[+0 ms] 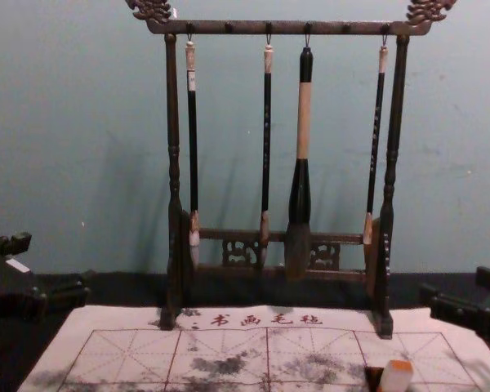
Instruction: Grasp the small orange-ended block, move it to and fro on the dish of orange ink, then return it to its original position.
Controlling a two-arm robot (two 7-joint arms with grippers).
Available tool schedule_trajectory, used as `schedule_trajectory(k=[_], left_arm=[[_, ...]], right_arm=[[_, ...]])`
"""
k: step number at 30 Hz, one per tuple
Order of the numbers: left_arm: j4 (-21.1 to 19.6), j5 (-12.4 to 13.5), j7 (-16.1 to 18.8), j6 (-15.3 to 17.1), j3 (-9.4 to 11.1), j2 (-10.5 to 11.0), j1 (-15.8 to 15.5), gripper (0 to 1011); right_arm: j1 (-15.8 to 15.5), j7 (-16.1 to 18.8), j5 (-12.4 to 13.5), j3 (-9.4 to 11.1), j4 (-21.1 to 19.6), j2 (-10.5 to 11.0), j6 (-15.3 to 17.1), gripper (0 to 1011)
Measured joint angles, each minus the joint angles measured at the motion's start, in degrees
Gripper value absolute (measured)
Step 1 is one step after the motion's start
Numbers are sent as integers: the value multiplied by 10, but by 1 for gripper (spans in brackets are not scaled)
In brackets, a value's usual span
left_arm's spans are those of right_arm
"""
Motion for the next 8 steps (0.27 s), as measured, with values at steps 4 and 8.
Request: schedule_trajectory(k=[4,8], left_arm=[[0,0,0,0,0,0,0,1001],[0,0,0,0,0,0,0,1001]], right_arm=[[0,0,0,0,0,0,0,1003],[0,0,0,0,0,0,0,1003]])
